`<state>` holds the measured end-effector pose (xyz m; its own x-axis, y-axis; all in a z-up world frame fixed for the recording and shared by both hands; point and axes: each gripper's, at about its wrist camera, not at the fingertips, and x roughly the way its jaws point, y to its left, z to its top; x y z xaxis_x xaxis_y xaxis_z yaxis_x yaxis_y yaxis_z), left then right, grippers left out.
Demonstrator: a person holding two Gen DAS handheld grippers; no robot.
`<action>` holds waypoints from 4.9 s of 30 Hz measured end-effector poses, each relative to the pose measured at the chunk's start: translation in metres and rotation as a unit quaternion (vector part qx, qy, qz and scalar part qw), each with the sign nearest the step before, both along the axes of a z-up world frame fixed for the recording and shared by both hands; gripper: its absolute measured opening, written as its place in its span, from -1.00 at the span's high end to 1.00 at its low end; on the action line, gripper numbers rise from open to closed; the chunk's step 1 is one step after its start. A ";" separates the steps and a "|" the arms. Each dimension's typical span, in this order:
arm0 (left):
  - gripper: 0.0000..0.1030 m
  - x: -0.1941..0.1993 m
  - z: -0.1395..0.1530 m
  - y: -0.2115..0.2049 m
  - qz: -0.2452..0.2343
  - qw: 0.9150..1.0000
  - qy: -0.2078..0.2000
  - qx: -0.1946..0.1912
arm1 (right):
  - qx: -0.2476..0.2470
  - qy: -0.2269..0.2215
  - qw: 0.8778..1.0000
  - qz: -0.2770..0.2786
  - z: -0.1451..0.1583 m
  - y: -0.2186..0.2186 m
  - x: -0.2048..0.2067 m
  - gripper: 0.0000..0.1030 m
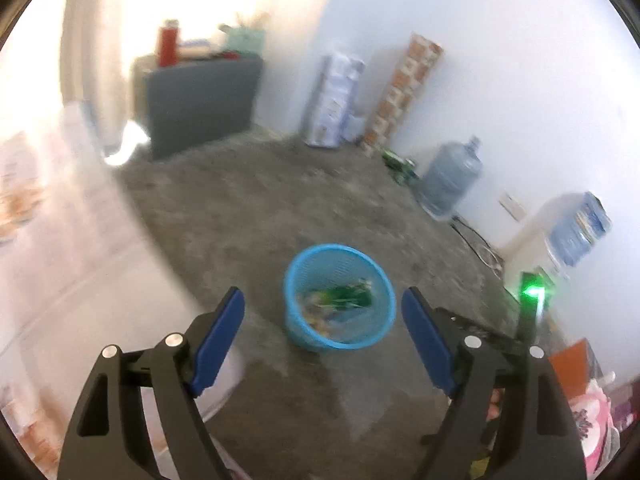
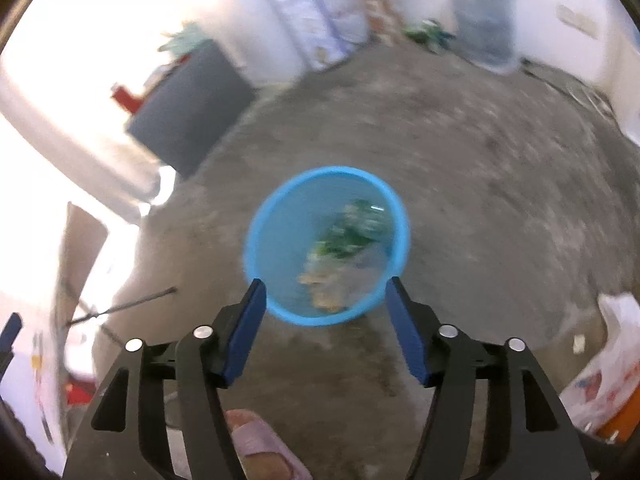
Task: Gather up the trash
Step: 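Turn both grippers back toward the table, then grasp the yellow-white capsule box with the right gripper and lift it, then reach the left gripper to the pink snack bag while the right holds the box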
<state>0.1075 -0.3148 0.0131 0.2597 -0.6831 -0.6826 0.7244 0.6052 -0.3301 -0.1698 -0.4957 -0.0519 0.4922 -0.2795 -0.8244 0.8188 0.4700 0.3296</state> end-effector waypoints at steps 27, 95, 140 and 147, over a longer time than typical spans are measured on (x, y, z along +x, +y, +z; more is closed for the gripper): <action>-0.80 -0.001 0.014 0.399 0.430 0.901 -0.059 -0.015 | -0.092 -0.068 0.863 0.492 0.158 0.285 0.285 -0.84; 0.50 0.265 -0.043 0.465 0.173 0.951 0.001 0.257 | -0.136 0.084 0.650 0.742 0.054 0.429 0.468 -0.34; -0.88 0.046 -0.037 0.379 0.252 0.962 0.061 0.087 | -0.071 0.063 0.837 0.538 0.060 0.339 0.276 -0.44; -0.89 0.038 -0.049 0.355 0.228 0.962 0.033 0.149 | -0.073 0.061 0.837 0.539 0.060 0.340 0.276 -0.48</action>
